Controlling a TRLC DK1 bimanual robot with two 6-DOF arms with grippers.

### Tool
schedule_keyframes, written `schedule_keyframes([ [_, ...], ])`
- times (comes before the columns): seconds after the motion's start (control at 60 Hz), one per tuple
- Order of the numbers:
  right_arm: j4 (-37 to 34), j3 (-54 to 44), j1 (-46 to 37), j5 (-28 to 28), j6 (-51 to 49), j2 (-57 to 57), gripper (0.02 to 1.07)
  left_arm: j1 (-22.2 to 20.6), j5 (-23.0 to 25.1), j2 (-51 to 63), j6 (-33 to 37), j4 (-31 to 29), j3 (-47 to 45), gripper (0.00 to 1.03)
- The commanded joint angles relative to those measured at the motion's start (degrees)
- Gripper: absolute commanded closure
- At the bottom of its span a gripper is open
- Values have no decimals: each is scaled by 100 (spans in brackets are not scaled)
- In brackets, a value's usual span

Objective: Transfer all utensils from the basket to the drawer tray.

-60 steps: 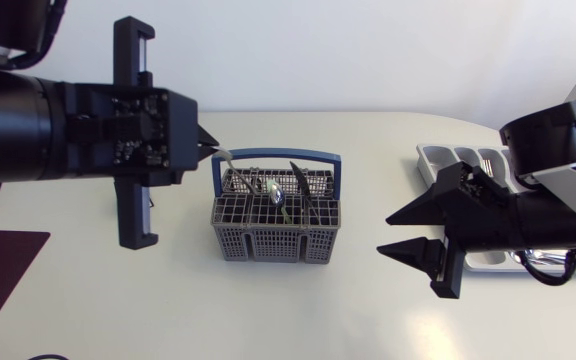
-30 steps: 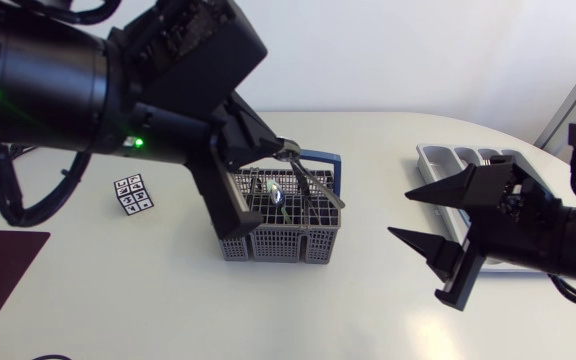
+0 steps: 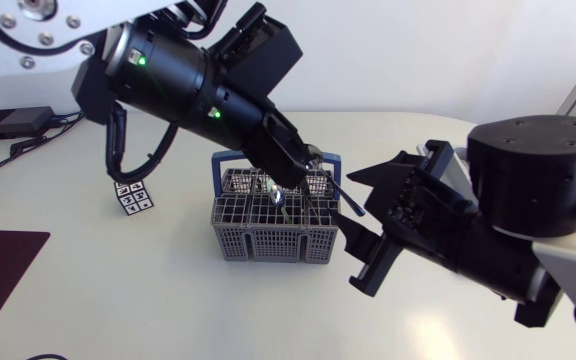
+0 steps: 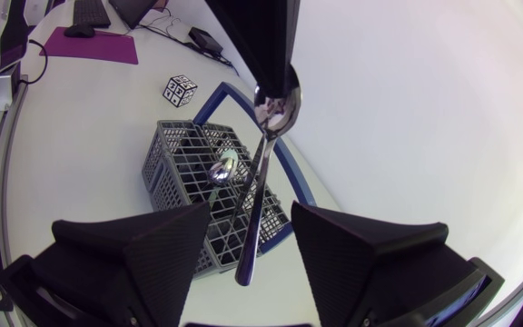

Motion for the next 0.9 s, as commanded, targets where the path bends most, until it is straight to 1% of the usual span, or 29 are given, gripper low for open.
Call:
schedule_keyframes([
  [0.0, 233, 176, 80, 134, 133, 245, 51, 132, 169, 164, -217, -64, 301, 100],
  [0.067, 391, 211, 142, 275, 125, 377, 57, 203, 354, 261, -305, -64, 362, 100],
  [0.117, 496, 255, 142, 336, 107, 508, 57, 299, 503, 340, -349, -82, 406, 100],
  [0.183, 619, 299, 142, 380, 89, 649, 62, 334, 635, 419, -367, -108, 415, 100],
  [0.217, 663, 334, 142, 424, 81, 719, 63, 343, 714, 445, -384, -126, 424, 100],
  [0.283, 751, 387, 142, 521, 54, 851, 64, 361, 732, 471, -384, -143, 433, 100],
  [0.45, 918, 413, 168, 776, -78, 974, 80, 361, 758, 515, -411, -161, 424, 100],
  [0.533, 918, 431, 168, 837, -95, 1009, 86, 361, 767, 515, -420, -161, 415, 100],
  [0.633, 918, 413, 168, 864, -139, 1027, 99, 361, 776, 524, -455, -161, 415, 100],
  [0.667, 909, 413, 168, 864, -148, 1027, 101, 361, 793, 524, -464, -161, 415, 100],
  [0.8, 901, 369, 160, 846, -139, 1018, 101, 352, 846, 515, -534, -161, 424, 99],
  [0.883, 874, 360, 160, 820, -139, 1001, 102, 361, 916, 515, -604, -161, 468, 94],
])
